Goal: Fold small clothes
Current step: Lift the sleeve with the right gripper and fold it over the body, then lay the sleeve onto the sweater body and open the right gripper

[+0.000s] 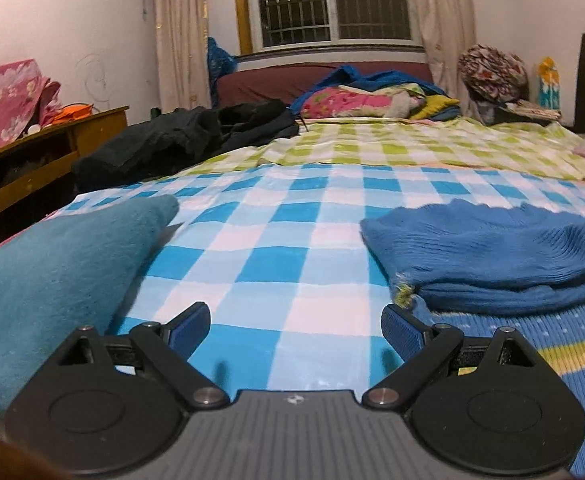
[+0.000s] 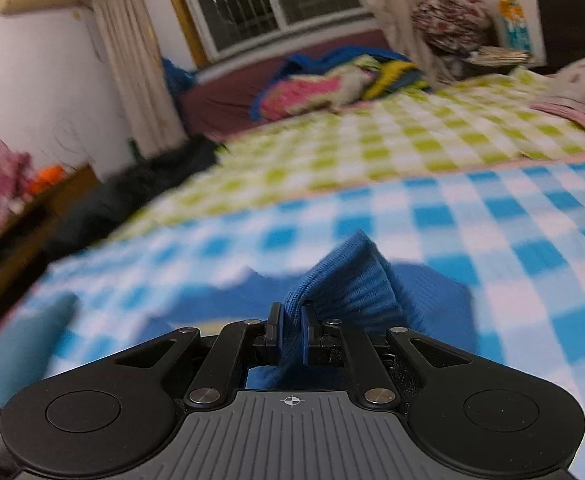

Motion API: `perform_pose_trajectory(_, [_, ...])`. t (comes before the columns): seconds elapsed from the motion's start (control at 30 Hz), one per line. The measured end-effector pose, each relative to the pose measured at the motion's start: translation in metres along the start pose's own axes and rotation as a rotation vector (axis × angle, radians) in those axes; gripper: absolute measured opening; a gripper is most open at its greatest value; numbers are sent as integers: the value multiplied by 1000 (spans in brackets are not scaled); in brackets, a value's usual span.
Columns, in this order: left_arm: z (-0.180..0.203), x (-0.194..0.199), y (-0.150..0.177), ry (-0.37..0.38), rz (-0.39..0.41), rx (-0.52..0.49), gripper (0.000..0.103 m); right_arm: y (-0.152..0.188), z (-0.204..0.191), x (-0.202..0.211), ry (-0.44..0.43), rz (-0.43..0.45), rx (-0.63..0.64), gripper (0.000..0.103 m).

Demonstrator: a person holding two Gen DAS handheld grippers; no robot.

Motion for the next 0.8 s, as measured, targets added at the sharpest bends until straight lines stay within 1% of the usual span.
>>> perform_pose_trajectory(0.03, [2,1,0,1,0,-7,98,11,4,-4,-3,-28,-8,14])
perform_pose_trajectory(0.07, [4,1,1,3,1,-13,98,21,9,-7,-2,-52,-28,14])
perform_pose_trajectory(0.13, [7,3,3,6,3,-23,98,34,18,-10,4,-71,-68,15])
perform_pose_trajectory(0.17, [8,3,3,8,2,-27,98,38,22,-11,1,-73,-93,18])
perform_pose_trajectory(0.23, [10,3,4,10,-1,-33,98,44,33,-11,-11,-69,-162,31])
perform_pose_trajectory(0.3, [11,1,6,10,-8,-40,98,50,45,-8,-22,-59,-219,36])
perform_pose_trajectory(0.33, [12,0,7,11,-11,-44,98,51,49,-8,-23,-55,-237,36])
perform_pose_trajectory(0.53, [16,1,9,13,-9,-58,98,54,67,-15,-29,-38,-370,36])
perform_pose_trajectory(0.57, [16,1,10,14,-10,-59,98,53,68,-17,-31,-44,-381,34])
perform_pose_trajectory(0.6, [16,1,10,13,-9,-60,98,50,66,-18,-27,-45,-382,25])
perform_pose_trajectory(0.63, [16,2,10,12,-8,-61,98,47,64,-18,-29,-47,-374,17])
perform_pose_trajectory(0.7, [17,1,10,12,-6,-60,98,35,56,-17,-44,-28,-352,15])
perform_pose_trajectory(0.8, [16,2,9,20,-10,-41,98,9,44,-1,-75,67,-307,13])
Point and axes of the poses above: each gripper's, at about its wrist camera, not at the fingertips, and x roughly against the way its jaws point, z to its right, y to its underside, the point moved 6 cm from there along -x, roughly the way its jaws point, and after that the axes turned 8 degrees about x, right-handed, at the moved point
